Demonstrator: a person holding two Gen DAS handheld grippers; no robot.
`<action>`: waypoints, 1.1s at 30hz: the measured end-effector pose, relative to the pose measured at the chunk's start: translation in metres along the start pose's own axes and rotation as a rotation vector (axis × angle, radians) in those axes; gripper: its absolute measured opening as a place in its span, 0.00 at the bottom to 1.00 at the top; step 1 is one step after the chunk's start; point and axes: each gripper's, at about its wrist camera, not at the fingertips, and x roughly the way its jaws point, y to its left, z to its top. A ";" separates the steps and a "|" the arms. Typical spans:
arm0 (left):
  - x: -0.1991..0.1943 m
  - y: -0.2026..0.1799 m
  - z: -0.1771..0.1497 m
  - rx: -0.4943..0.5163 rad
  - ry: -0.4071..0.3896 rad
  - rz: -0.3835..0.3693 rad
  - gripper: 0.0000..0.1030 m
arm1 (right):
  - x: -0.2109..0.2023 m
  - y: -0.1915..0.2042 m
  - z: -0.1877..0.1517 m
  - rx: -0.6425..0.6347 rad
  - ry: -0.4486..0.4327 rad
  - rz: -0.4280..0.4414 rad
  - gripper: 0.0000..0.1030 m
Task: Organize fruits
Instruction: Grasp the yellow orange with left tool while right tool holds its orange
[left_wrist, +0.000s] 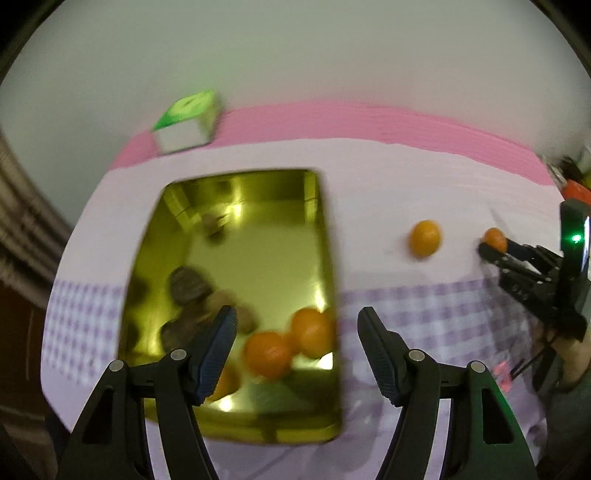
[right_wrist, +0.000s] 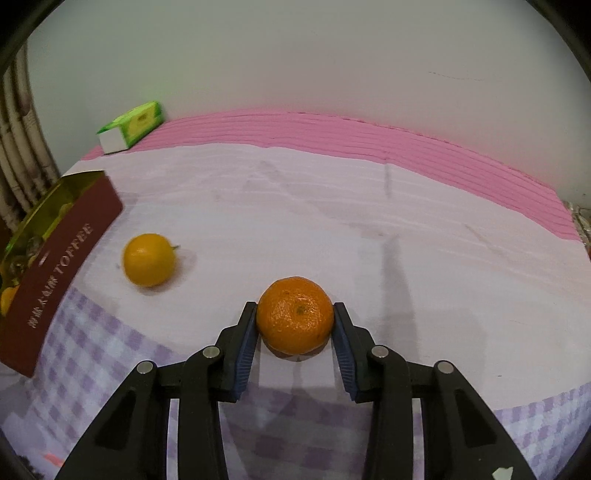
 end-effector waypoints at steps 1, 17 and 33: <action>0.002 -0.009 0.005 0.019 -0.003 -0.005 0.66 | 0.000 -0.003 -0.001 -0.003 -0.001 -0.008 0.36; 0.061 -0.090 0.044 0.153 0.039 -0.094 0.66 | -0.002 -0.014 -0.010 0.025 -0.006 -0.019 0.36; 0.102 -0.110 0.061 0.150 0.081 -0.124 0.47 | -0.004 -0.019 -0.010 0.035 -0.007 -0.010 0.37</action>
